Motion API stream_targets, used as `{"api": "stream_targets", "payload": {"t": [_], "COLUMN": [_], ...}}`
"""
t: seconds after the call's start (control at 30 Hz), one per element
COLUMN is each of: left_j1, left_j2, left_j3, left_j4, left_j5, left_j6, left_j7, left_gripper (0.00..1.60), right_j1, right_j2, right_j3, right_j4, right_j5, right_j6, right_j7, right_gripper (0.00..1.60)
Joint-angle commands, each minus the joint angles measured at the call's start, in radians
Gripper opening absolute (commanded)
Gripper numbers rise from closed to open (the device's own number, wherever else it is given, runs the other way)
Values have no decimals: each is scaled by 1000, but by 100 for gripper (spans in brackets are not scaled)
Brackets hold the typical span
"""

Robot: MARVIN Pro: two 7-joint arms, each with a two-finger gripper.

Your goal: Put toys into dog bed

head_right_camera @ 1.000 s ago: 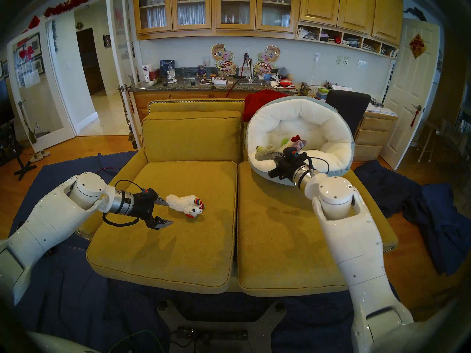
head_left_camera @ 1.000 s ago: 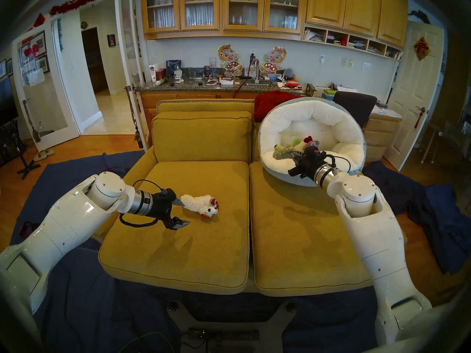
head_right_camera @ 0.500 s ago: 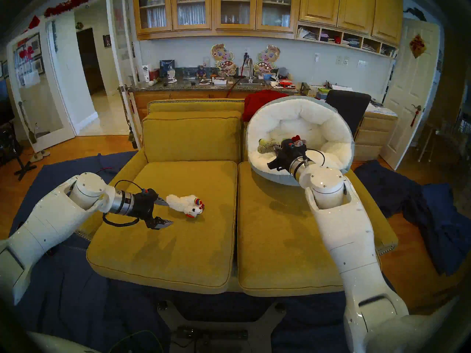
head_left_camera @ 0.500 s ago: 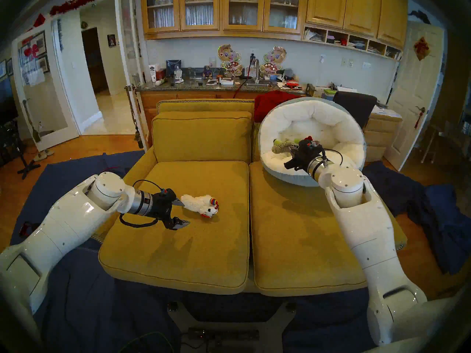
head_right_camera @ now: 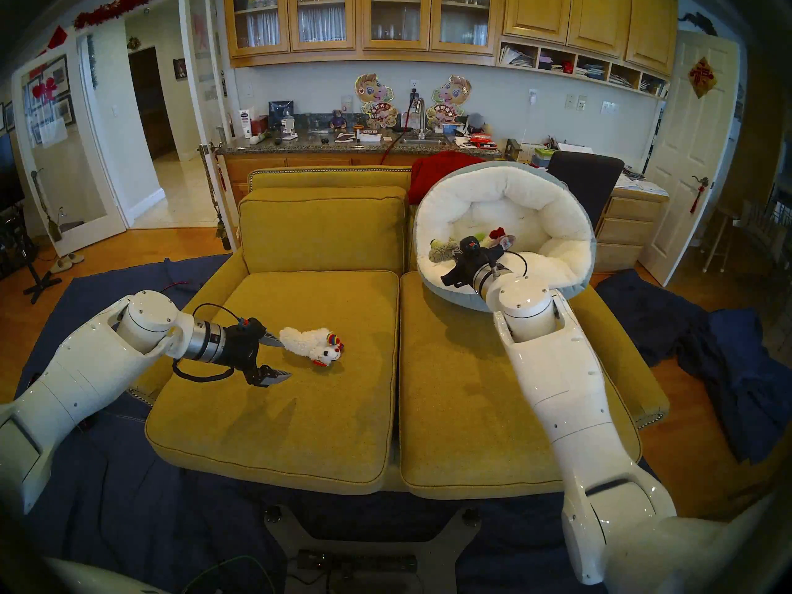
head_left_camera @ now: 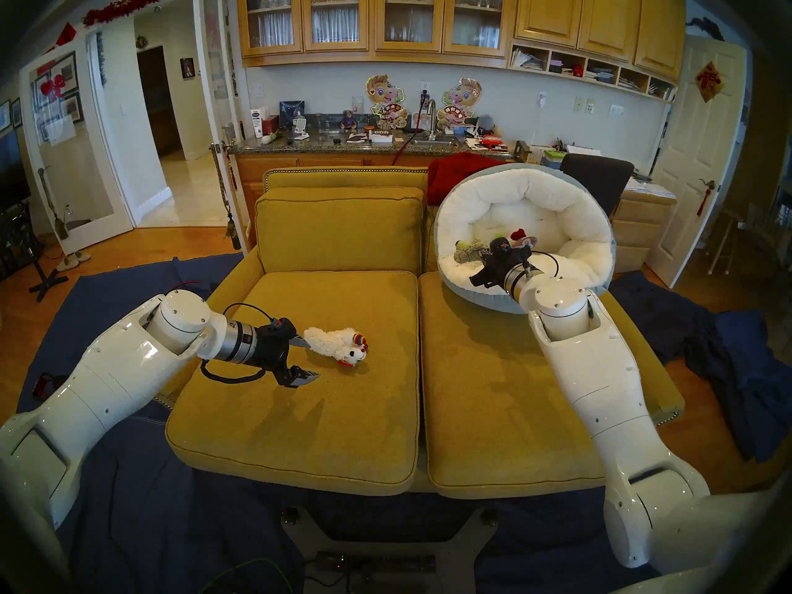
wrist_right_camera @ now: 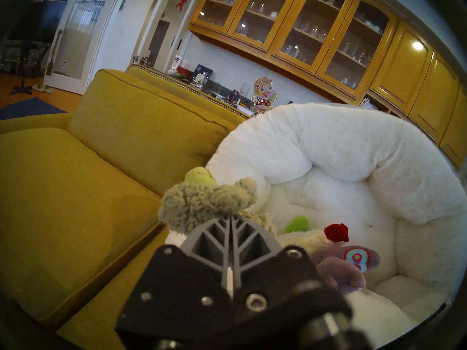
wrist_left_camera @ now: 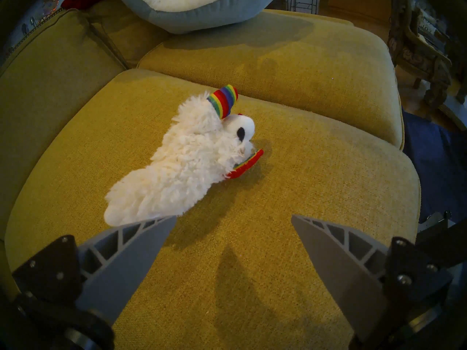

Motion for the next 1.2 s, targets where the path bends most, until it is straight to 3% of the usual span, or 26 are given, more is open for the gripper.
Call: {"api": "stream_targets", "payload": {"t": [0.0,0.23,0.3,1.03,1.07,1.1,1.13,1.17], "left_j1": [-26,-25,-25,-23,-23,-23,-24,-24], "left_j2": [1,1,1,1,1,1,1,1], "left_j3": [-17,-17,-17,-18,-18,-18,-18,-18], "left_j4": [-10,-10,-10,-11,-11,-11,-11,-12], "left_j5": [-3,-3,-3,-3,-3,-3,-3,-3], "left_j6": [-3,-3,-3,-4,-4,-4,-4,-4], "left_j7": [3,3,4,6,6,6,6,6], "left_gripper": [160,160,160,160,160,160,160,160], "right_j1": [113,150,195,324,317,336,331,340], "right_j2": [-9,-16,-17,-44,-44,-45,-43,-42], "right_j3": [13,9,-7,-68,-66,-69,-66,-66], "right_j4": [13,59,108,349,347,365,363,372], "right_j5": [-40,-80,-103,-227,-230,-234,-237,-241], "right_j6": [-8,-11,-8,-25,-29,-28,-33,-36], "right_j7": [-25,-37,-37,-66,-69,-68,-71,-71], "right_gripper": [0,0,0,0,53,68,106,120]}}
